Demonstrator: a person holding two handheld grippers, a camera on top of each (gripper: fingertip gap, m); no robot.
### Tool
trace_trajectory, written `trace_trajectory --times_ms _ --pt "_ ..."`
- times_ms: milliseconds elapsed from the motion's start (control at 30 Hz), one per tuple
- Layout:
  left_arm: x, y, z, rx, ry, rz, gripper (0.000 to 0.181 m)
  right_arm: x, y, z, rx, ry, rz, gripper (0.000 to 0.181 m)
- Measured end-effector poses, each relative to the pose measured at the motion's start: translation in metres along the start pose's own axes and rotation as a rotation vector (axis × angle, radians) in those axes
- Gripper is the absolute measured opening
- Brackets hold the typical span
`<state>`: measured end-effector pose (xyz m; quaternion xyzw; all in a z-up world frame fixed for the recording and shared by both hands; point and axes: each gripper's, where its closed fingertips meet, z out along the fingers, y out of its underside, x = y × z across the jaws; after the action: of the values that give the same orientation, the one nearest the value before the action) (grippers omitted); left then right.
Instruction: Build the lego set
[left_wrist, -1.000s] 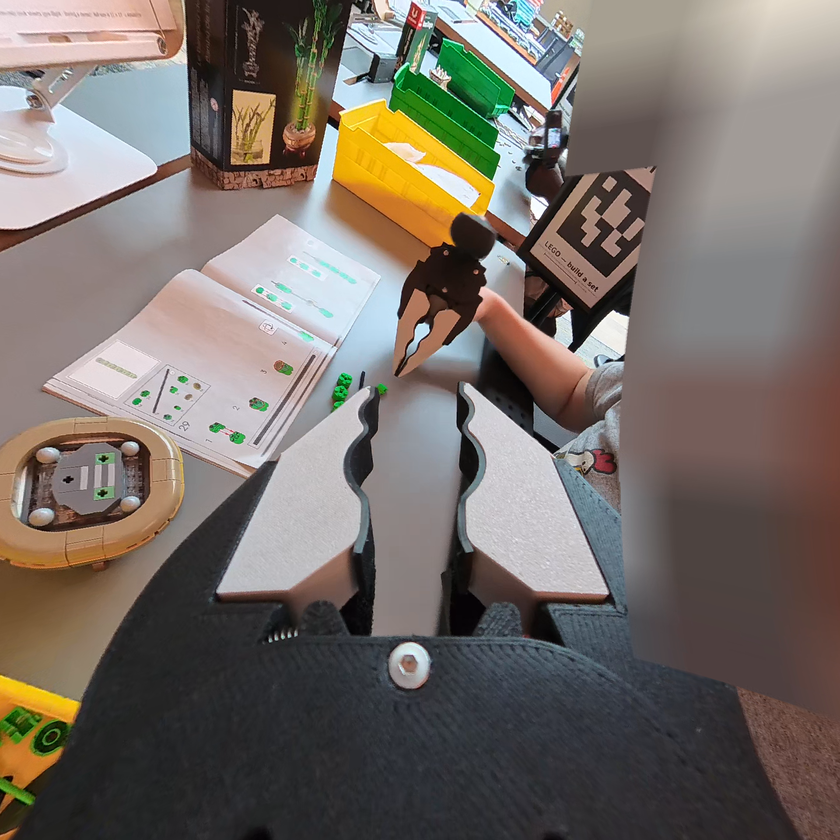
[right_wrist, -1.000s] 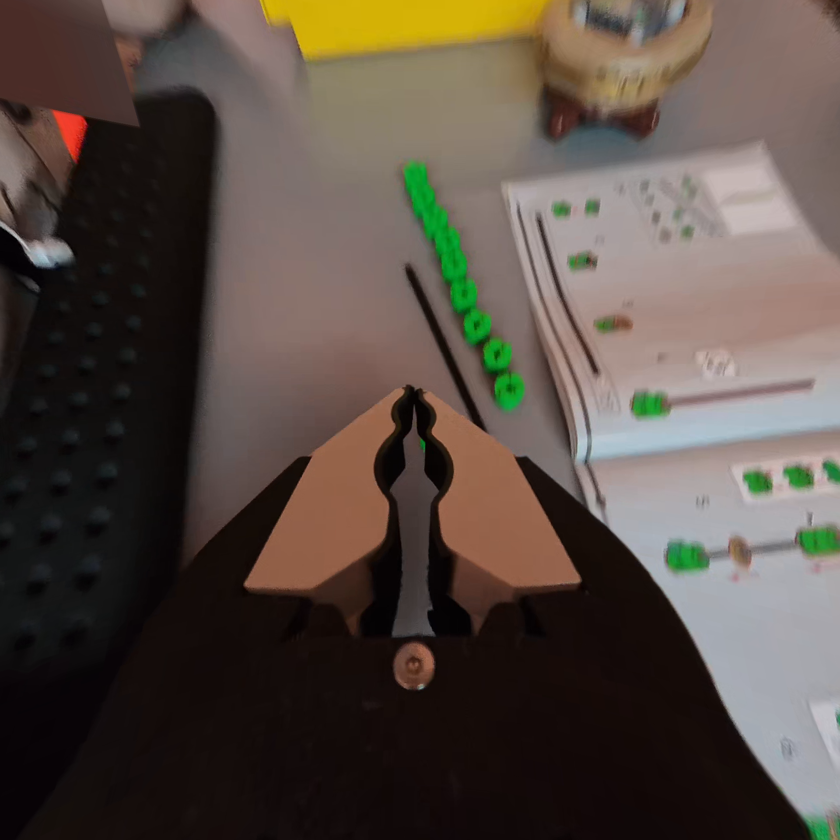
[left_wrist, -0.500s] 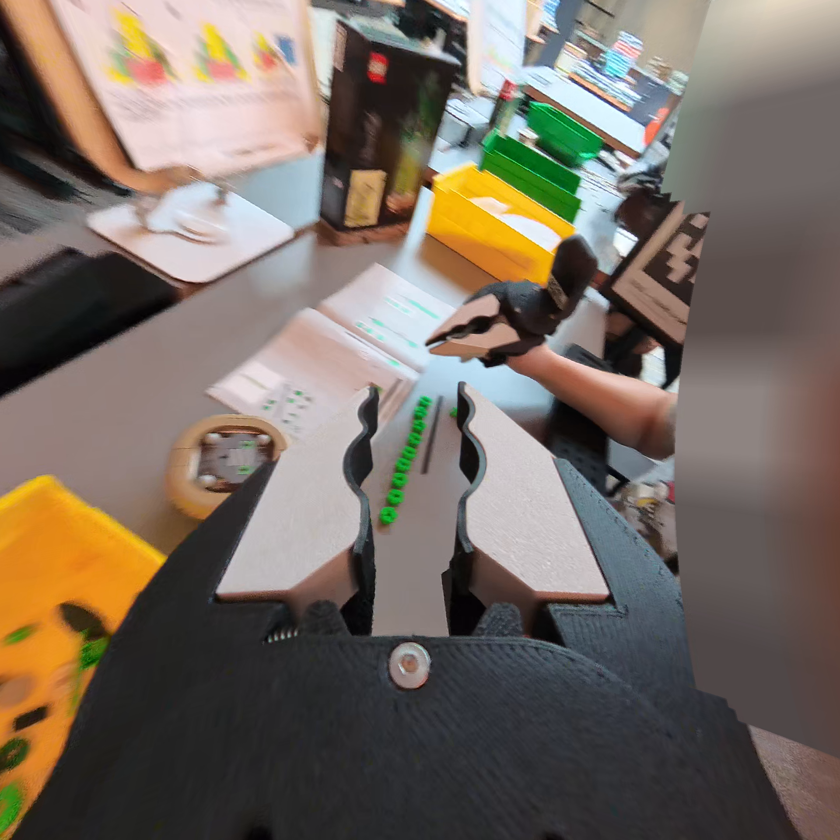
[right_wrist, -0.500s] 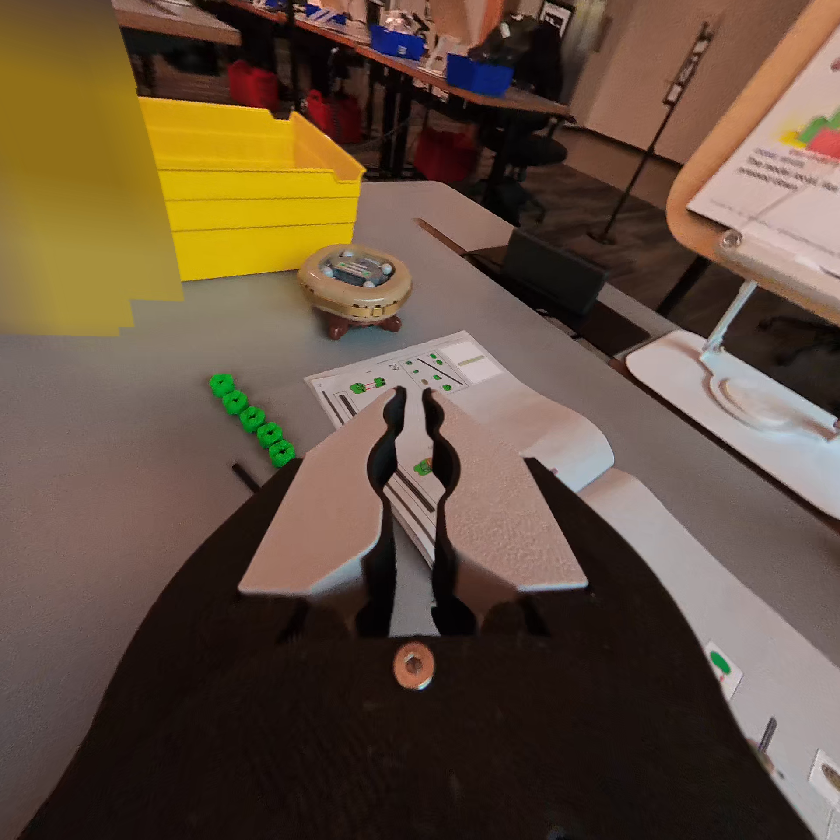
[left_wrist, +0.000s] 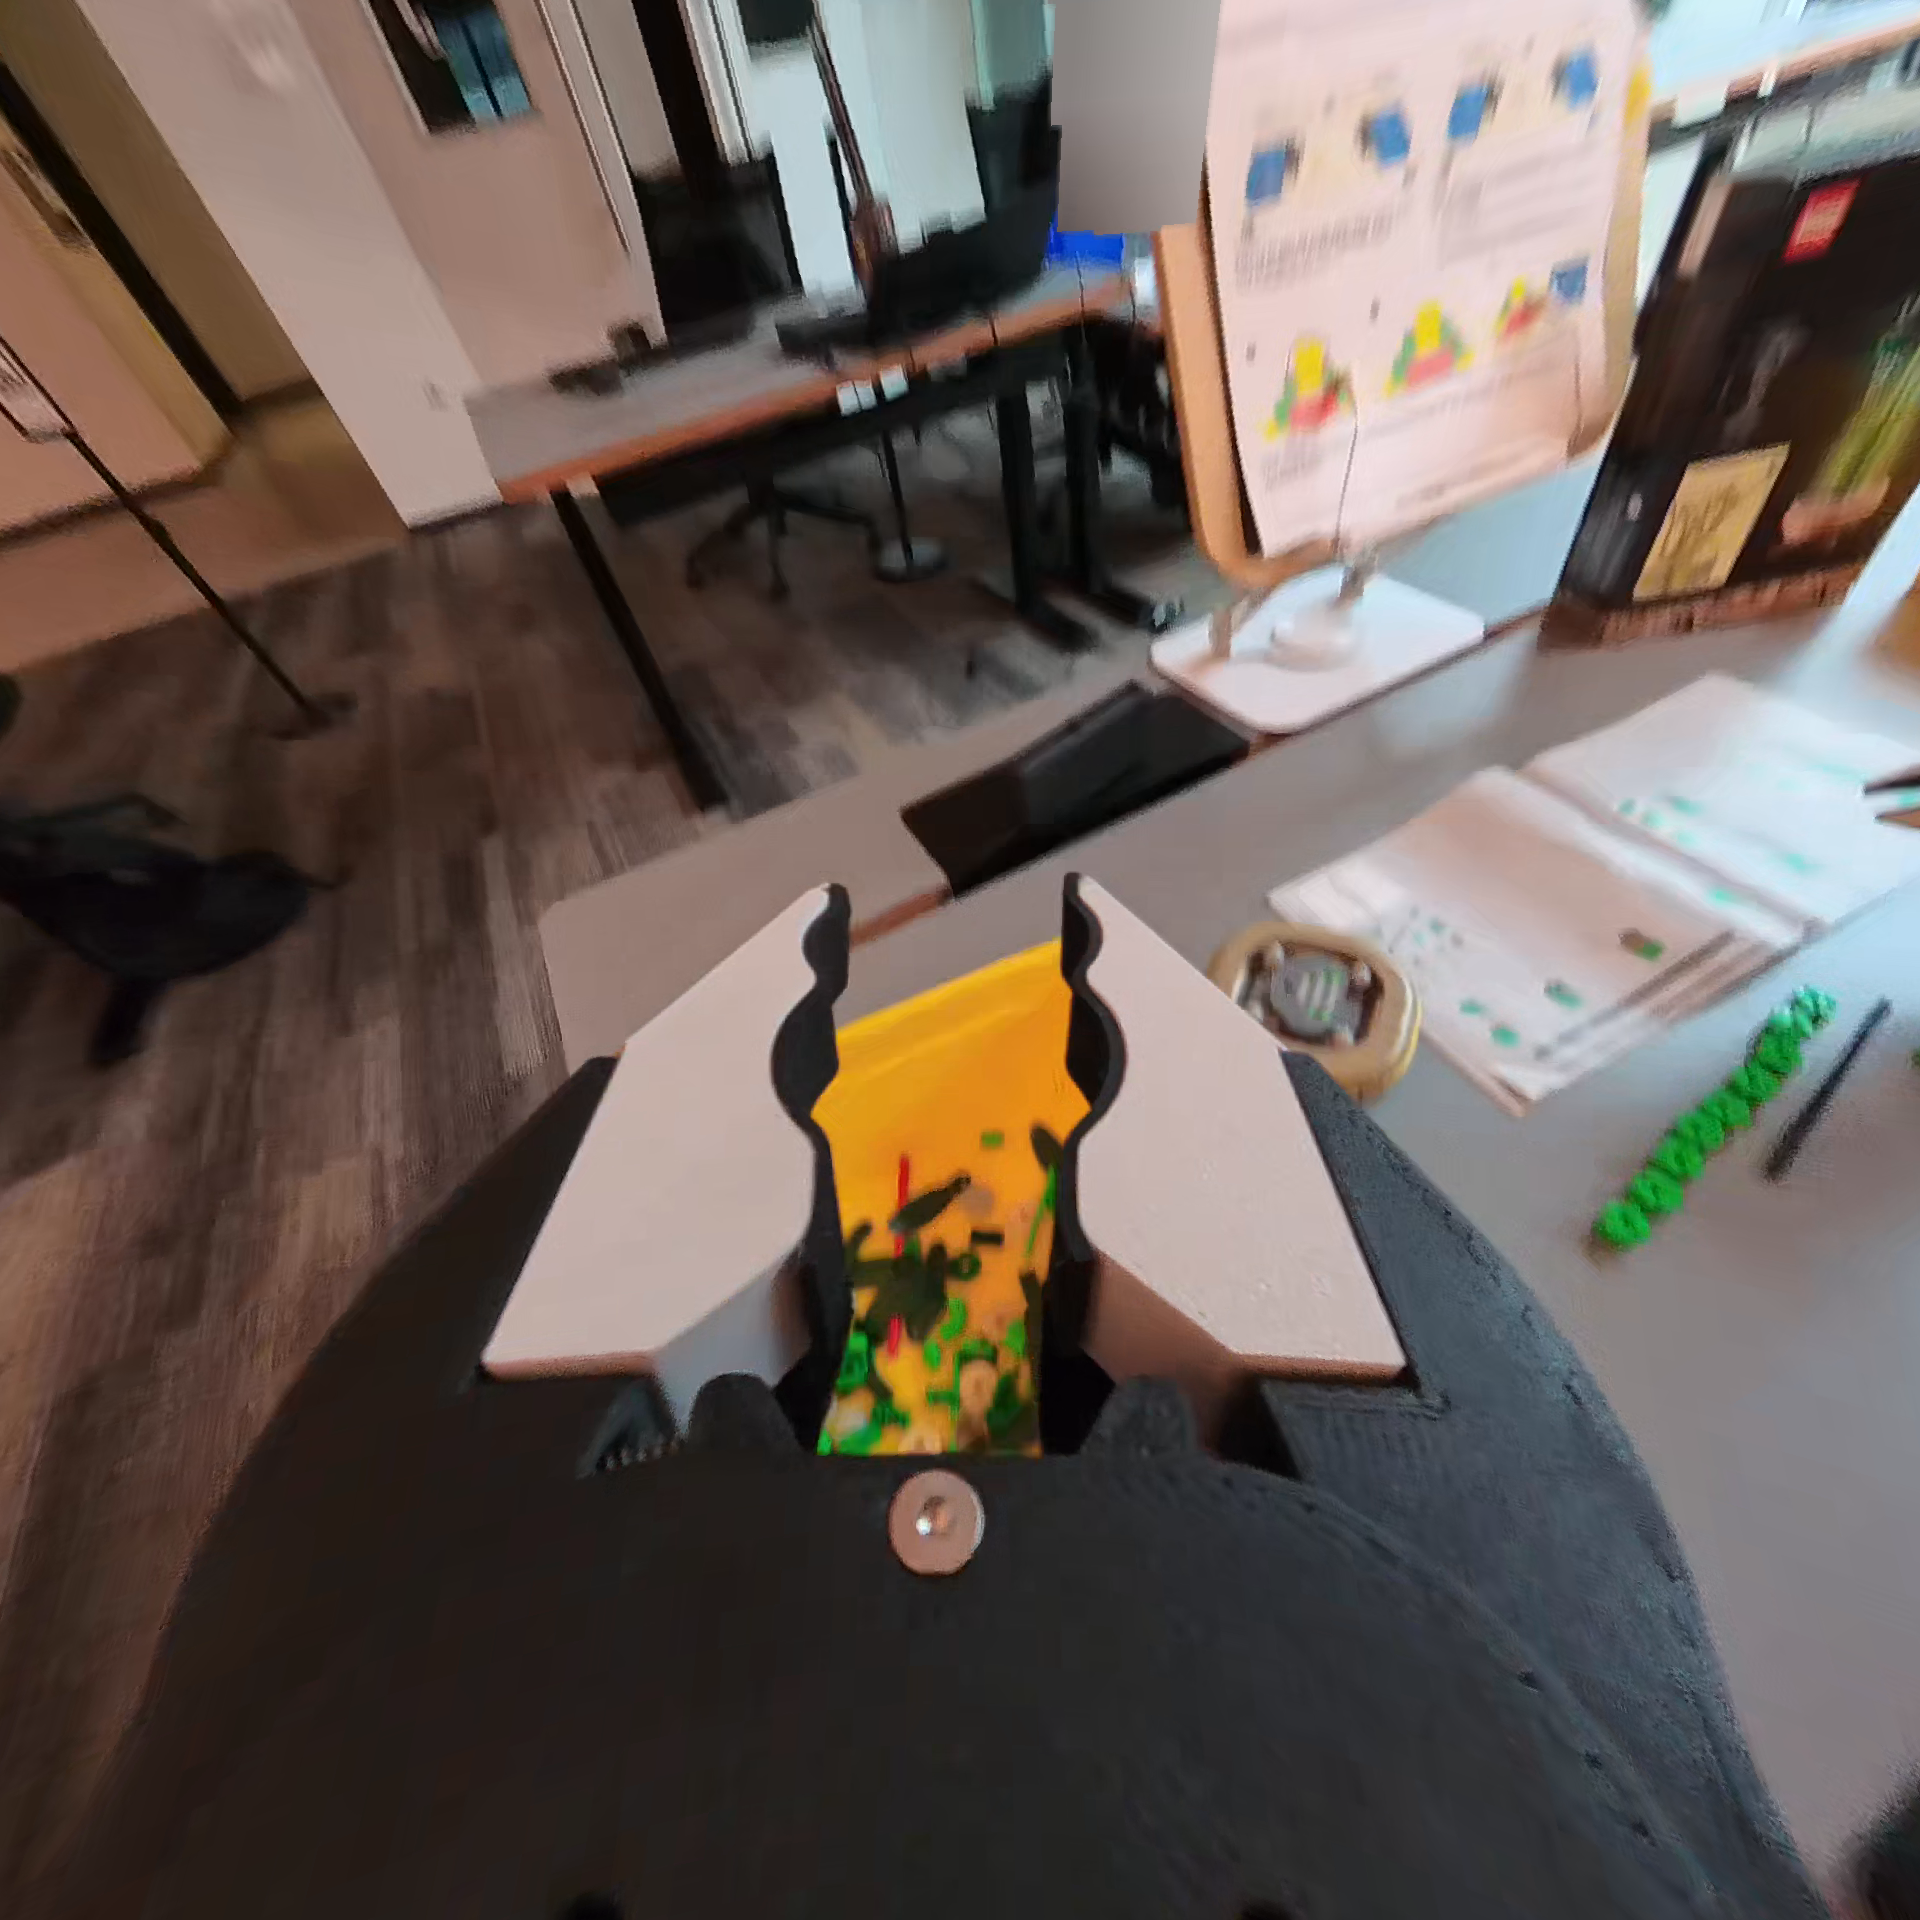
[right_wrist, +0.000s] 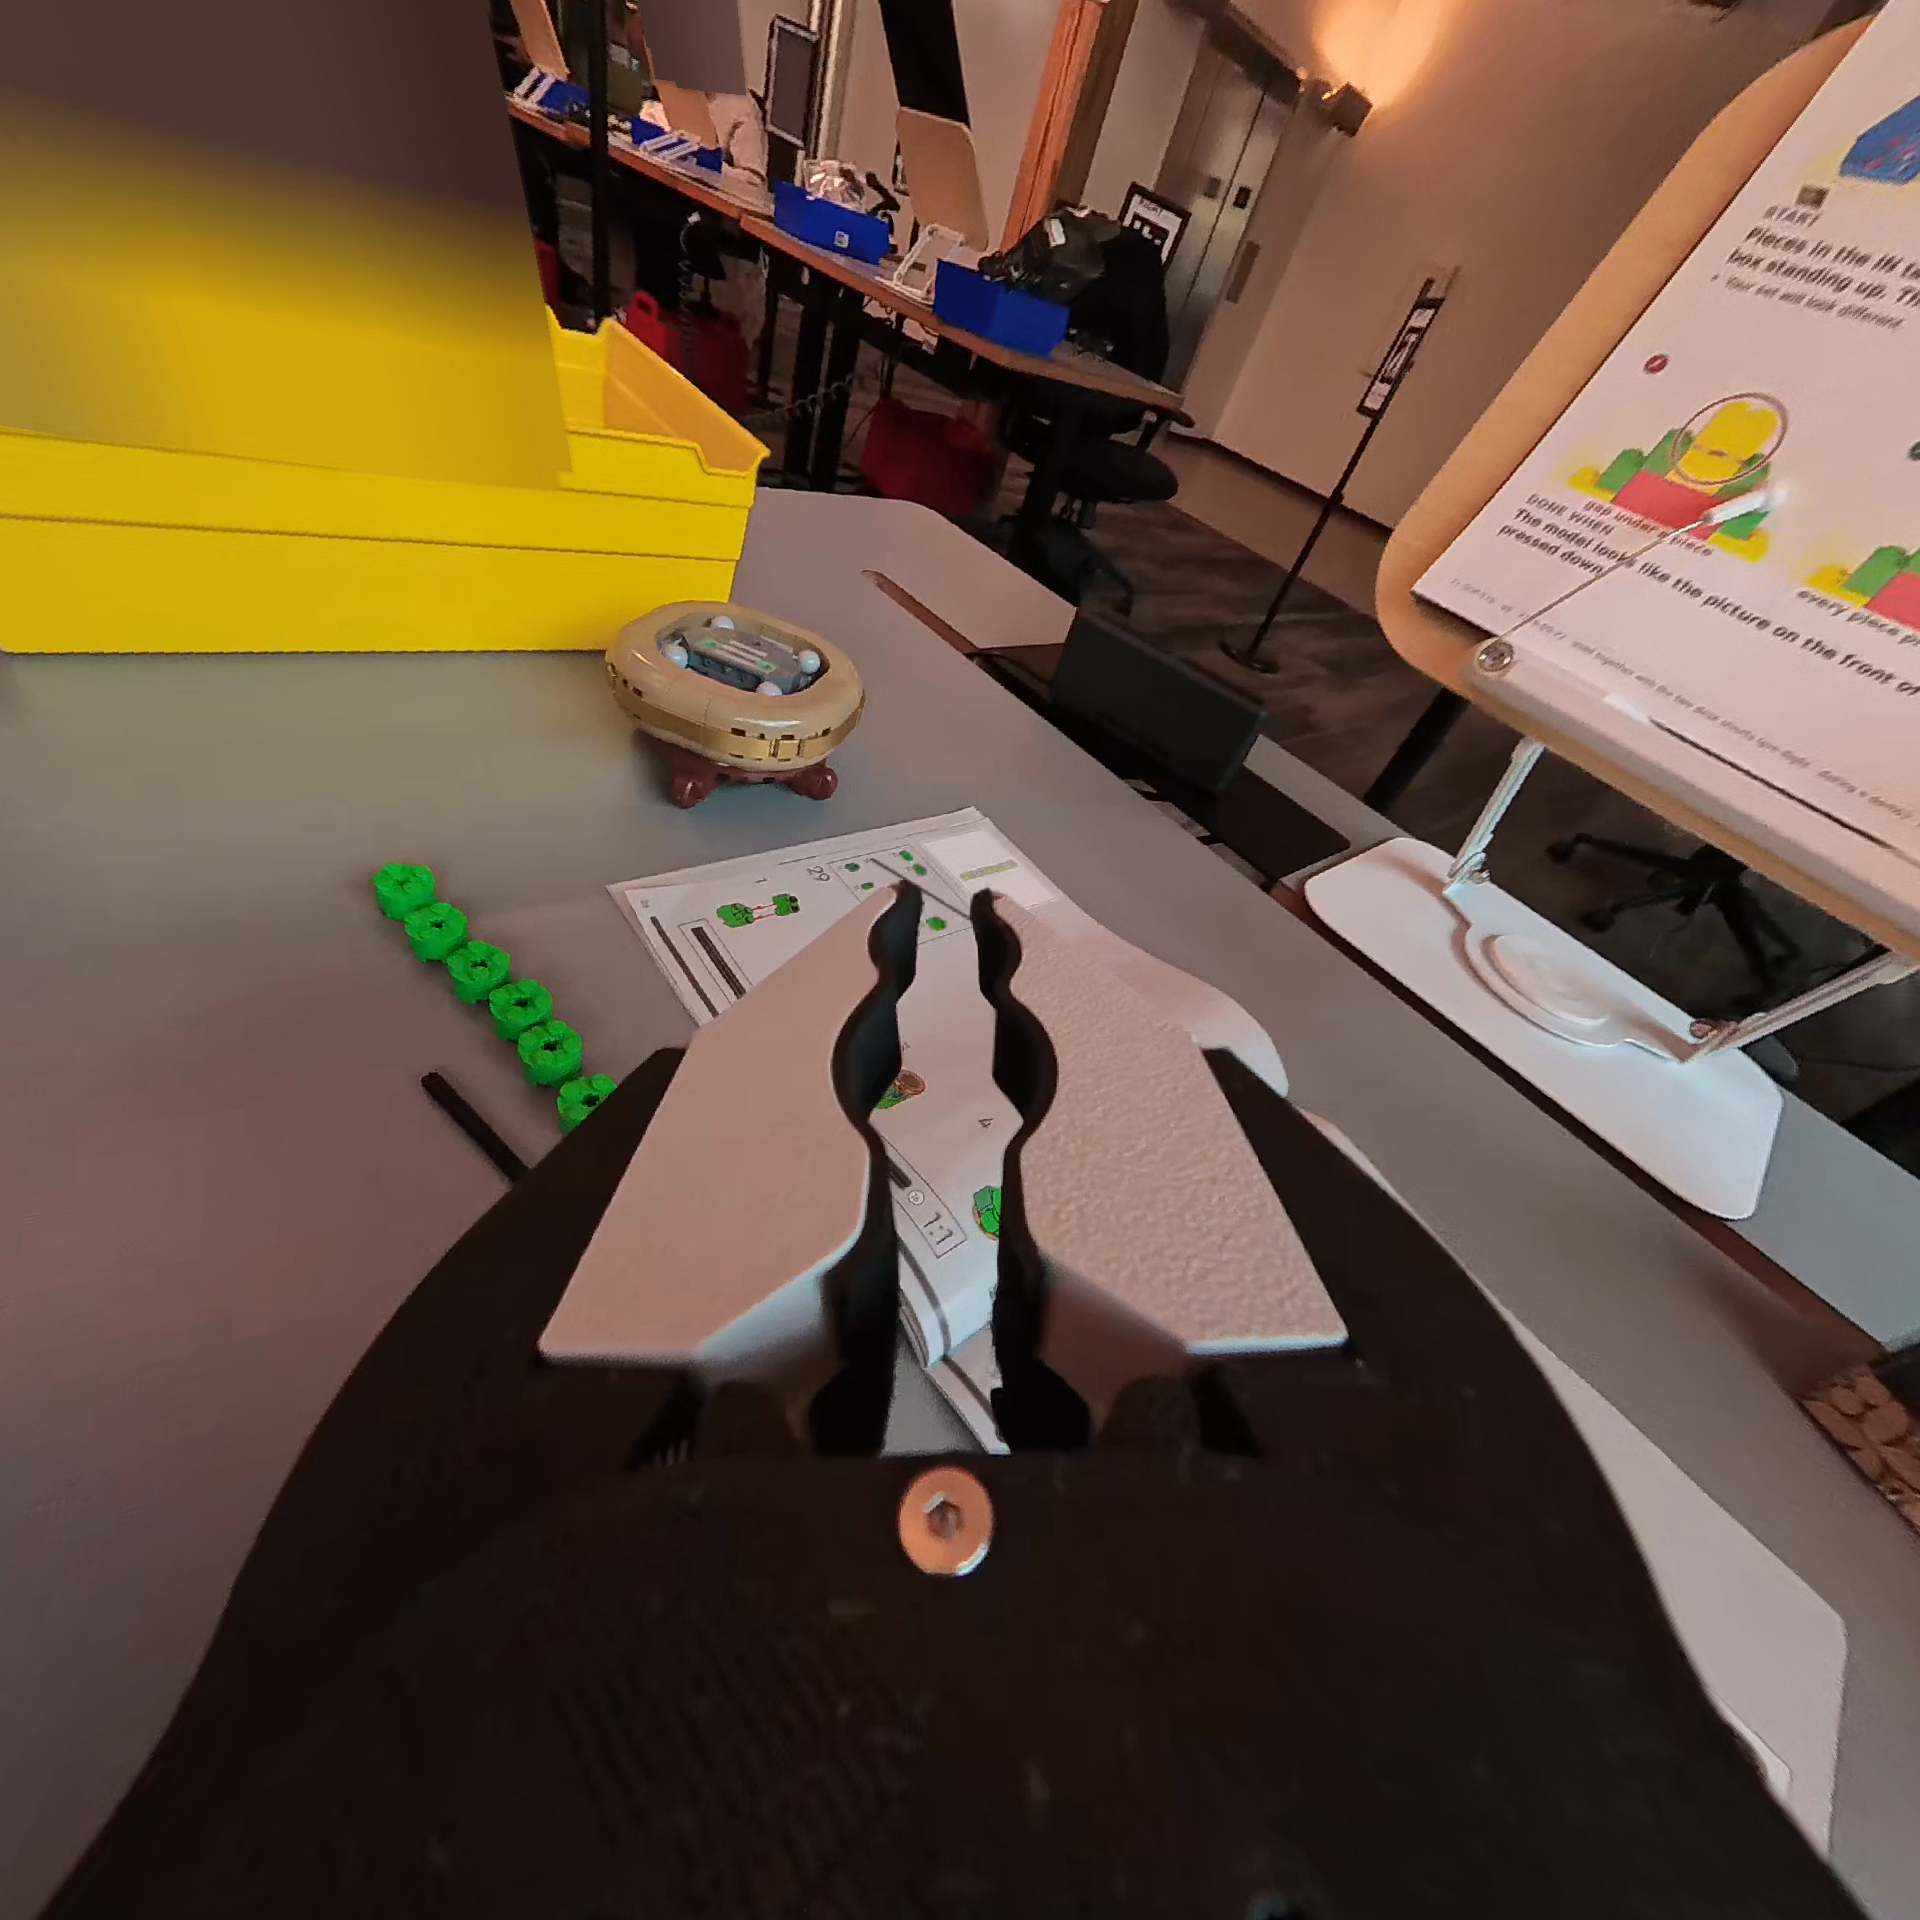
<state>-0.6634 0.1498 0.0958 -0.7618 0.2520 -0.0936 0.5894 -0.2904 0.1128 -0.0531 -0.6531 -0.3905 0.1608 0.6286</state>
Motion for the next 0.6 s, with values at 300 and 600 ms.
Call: trace_trajectory --times_ms 300,600 --pt "0.012 0.127 0.036 -0.651 0.194 -0.090 0.016 -0.008 0.015 0.007 -0.048 -0.079 0.007 0.008" --pt "0.002 0.191 0.071 -0.893 0.182 -0.089 0.017 -0.017 0.020 0.006 -0.082 -0.117 -0.083 0.008"
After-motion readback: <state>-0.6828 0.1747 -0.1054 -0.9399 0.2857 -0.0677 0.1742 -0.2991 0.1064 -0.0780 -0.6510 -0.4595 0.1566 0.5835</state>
